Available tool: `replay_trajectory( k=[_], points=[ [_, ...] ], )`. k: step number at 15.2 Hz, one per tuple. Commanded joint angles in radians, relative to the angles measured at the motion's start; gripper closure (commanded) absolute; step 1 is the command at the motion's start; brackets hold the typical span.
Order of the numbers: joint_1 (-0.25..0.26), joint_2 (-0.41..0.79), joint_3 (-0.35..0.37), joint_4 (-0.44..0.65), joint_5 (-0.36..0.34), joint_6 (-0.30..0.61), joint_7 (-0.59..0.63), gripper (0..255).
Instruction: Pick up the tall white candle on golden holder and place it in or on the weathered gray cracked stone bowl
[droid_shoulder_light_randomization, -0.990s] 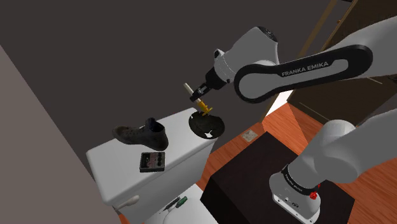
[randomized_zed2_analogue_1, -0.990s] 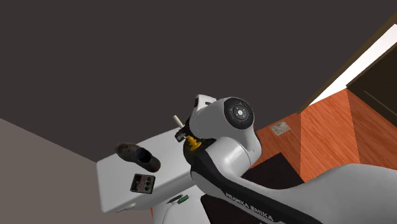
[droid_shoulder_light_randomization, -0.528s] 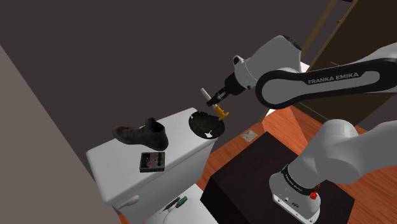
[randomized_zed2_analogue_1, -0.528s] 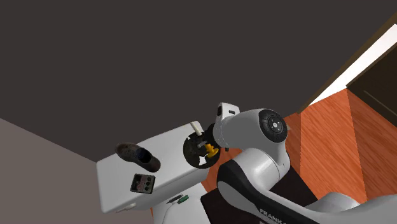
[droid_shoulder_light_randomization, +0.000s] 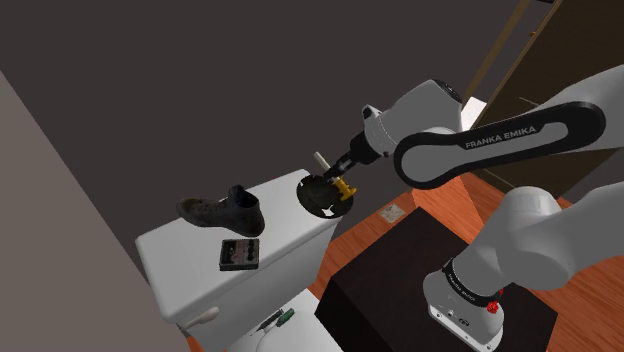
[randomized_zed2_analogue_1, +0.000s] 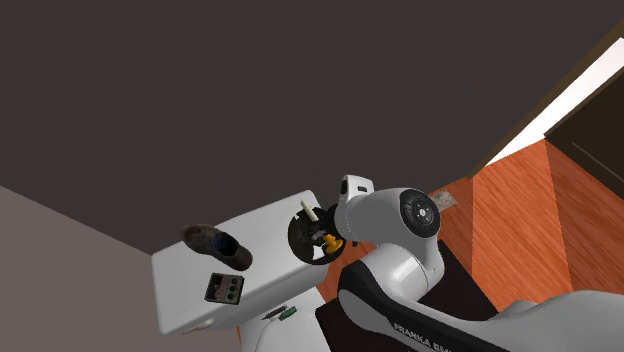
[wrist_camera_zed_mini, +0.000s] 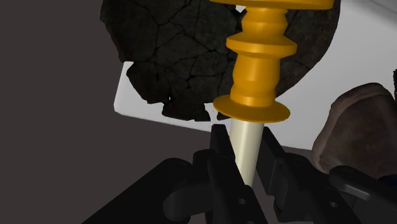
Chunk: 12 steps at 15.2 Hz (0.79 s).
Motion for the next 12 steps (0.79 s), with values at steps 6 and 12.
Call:
replay_trajectory(
  k=[6,12],
  points=[
    [0.034,0.065,-0.022,-0.016,0.029,0.083,-0.028,255],
    [0.034,0.065,-0.022,-0.016,0.029,0.083,-0.028,0]
  ],
)
